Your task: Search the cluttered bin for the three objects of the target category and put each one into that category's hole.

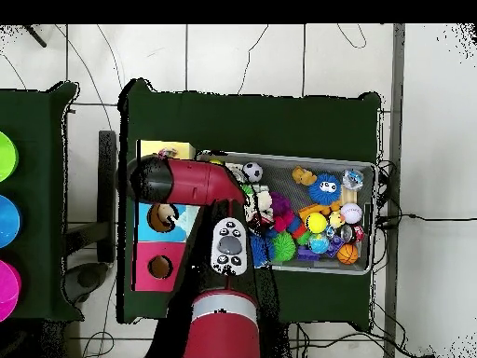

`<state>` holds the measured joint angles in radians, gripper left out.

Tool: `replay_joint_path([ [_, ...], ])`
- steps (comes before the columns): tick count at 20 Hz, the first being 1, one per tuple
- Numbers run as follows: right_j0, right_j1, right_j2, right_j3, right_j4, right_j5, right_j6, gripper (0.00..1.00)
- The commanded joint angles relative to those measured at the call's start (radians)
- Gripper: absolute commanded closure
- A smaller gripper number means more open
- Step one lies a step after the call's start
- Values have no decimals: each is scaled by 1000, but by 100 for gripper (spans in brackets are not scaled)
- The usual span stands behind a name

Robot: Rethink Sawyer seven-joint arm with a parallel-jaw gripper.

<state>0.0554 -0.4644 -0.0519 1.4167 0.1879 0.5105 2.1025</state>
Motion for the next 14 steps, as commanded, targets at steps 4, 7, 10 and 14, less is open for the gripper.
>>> replay_joint_path([
  [4, 10, 86, 33, 55, -96, -93, 45, 100],
  [7, 40, 104, -12, 48, -117, -101, 73, 100],
  [10, 105, 121, -112, 51, -146, -82, 120, 100],
  [14, 152, 159, -197, 71, -159, -121, 149, 100],
])
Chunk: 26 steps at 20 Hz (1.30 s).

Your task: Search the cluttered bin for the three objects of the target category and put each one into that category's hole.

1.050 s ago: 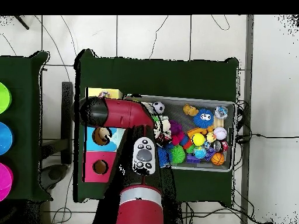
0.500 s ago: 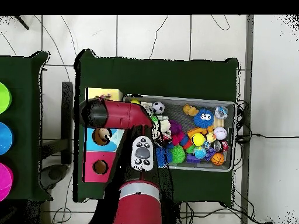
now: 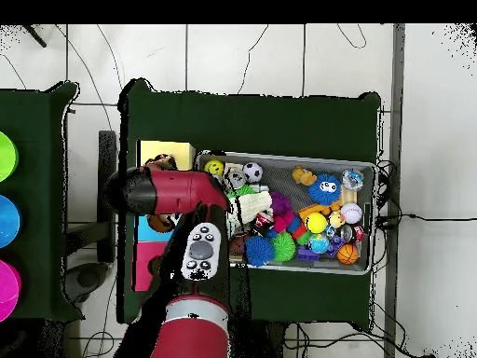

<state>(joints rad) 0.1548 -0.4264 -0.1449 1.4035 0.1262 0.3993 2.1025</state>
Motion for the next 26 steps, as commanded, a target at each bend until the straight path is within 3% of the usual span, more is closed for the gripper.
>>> replay_joint_path([
  [1, 54, 127, -111, 88, -97, -27, 143, 100],
  [6, 35, 157, -106, 117, -106, -126, 114, 100],
  [11, 17, 150, -92, 135, -93, -135, 96, 100],
  [13, 6, 110, -72, 152, -80, -83, 80, 100],
  [20, -25, -69, -18, 154, -24, 256, 22, 100],
  [26, -58, -135, 23, 100, -6, 462, 6, 100],
])
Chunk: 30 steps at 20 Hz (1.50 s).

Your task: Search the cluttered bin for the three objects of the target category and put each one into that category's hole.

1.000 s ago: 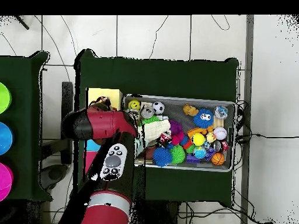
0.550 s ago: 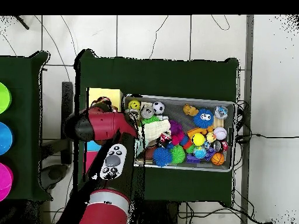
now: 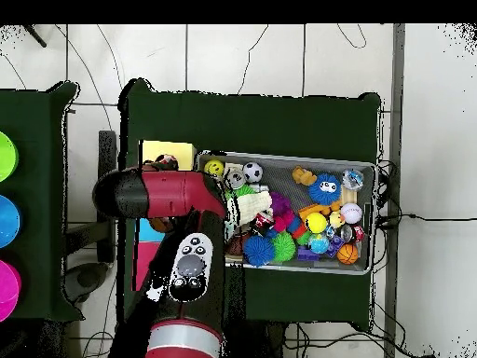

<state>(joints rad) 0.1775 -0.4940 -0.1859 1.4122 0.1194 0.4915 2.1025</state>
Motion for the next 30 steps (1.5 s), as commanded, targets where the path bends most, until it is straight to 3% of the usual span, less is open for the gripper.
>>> replay_joint_path([
  [1, -83, -74, 67, 84, 0, 391, 5, 100],
  [4, -97, -98, 74, 50, -2, 473, 0, 100],
  [10, -116, -83, 95, 7, -14, 497, 4, 100],
  [15, -125, -25, 131, -34, -1, 419, 25, 100],
  [19, -98, -8, 149, -53, 44, 375, 100, 100],
  [23, -41, -36, 88, -75, 31, 395, 176, 100],
  [27, -46, -97, 55, -38, 13, 430, 144, 100],
  [30, -31, -198, -7, 27, -27, 412, 122, 100],
])
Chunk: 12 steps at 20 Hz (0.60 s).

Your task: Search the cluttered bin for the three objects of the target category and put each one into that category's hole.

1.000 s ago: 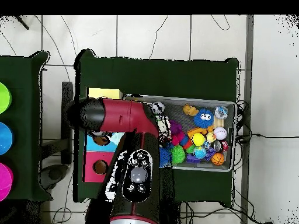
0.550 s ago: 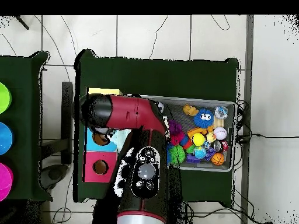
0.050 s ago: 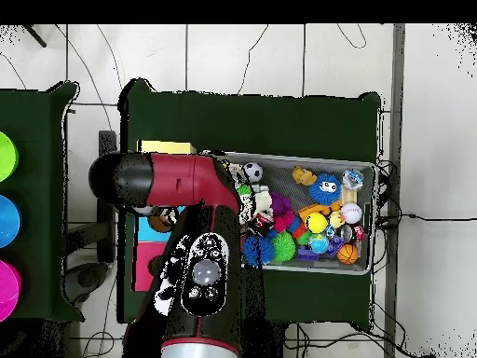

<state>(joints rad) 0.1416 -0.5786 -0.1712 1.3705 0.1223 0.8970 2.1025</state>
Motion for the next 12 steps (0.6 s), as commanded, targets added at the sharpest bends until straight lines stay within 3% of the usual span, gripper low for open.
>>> replay_joint_path([
  [1, 14, -156, -48, 87, -50, 13, 110, 100],
  [5, -1, -282, -64, 123, -68, 92, 26, 100],
  [9, 6, -335, -76, 155, -102, 6, 11, 100],
  [12, -32, -367, -27, 213, -76, -70, -28, 100],
])
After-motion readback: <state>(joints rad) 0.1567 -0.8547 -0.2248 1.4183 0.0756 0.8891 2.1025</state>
